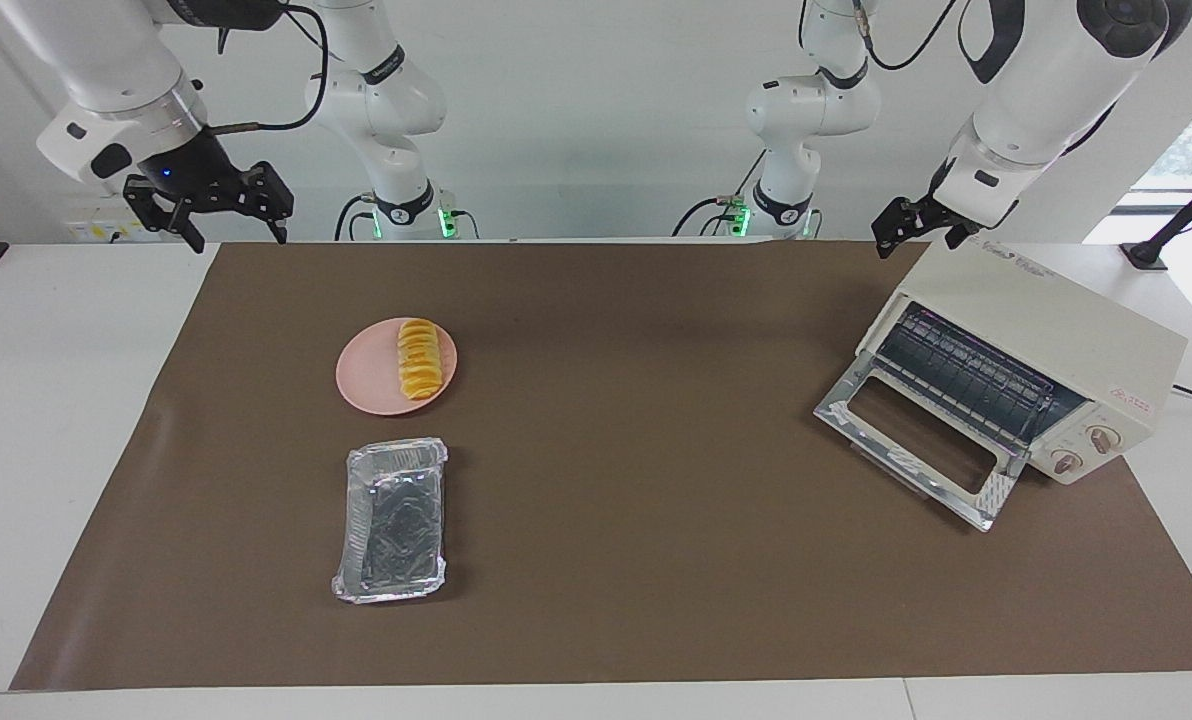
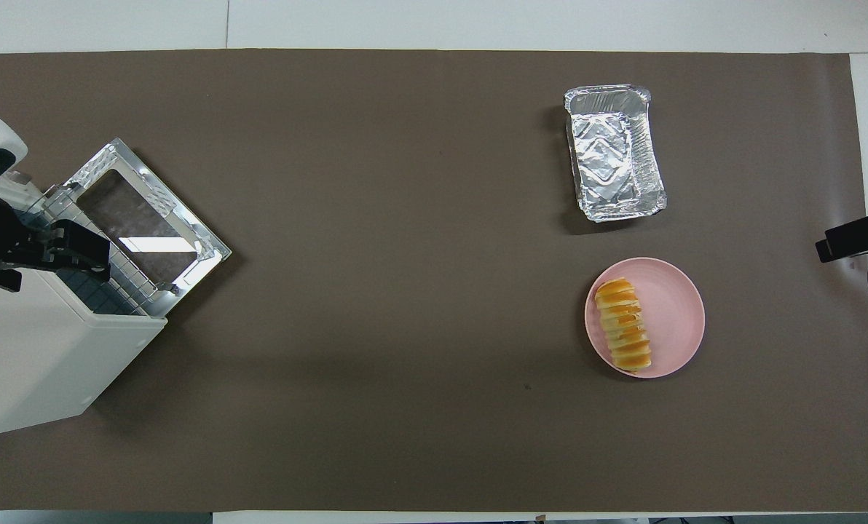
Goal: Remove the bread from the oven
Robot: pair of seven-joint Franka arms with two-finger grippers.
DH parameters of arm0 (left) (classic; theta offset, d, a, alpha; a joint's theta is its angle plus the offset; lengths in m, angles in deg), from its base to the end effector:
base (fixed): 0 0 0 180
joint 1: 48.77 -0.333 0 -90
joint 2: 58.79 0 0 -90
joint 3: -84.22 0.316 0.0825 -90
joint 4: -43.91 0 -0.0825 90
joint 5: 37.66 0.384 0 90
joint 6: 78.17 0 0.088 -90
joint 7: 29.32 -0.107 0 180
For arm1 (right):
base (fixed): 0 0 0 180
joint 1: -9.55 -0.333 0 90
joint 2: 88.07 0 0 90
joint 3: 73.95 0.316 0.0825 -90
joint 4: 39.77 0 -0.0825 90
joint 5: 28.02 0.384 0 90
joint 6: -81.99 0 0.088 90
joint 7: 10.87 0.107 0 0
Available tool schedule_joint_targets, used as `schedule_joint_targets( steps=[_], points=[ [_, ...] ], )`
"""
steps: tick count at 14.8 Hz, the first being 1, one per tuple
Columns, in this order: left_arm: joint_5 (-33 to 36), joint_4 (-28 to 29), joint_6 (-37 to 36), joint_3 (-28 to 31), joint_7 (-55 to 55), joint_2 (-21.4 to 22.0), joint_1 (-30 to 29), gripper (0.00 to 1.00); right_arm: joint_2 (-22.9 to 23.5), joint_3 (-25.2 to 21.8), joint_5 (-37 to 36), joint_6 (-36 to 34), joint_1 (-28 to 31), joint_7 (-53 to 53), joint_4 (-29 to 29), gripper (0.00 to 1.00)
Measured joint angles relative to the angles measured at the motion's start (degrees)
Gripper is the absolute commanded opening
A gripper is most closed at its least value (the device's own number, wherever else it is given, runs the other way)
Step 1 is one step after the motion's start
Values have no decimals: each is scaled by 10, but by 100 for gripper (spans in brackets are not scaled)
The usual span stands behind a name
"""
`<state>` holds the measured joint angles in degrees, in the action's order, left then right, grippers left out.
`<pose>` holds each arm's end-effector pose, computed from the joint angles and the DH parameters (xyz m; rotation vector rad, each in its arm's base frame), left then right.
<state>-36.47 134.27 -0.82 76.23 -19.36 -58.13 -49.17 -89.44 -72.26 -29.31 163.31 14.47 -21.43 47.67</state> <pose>0.5212 -0.0673 0.6111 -3.0691 -0.0674 0.3232 0.5302 -0.0324 0.6456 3.1197 0.1959 -0.1331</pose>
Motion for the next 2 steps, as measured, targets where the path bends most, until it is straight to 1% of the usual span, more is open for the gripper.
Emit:
schedule_joint_targets(
  steps=[2],
  points=[
    [0,0,0,0,0,0,0,100,0,-2,-1,0,0,0,0,100]
  ],
)
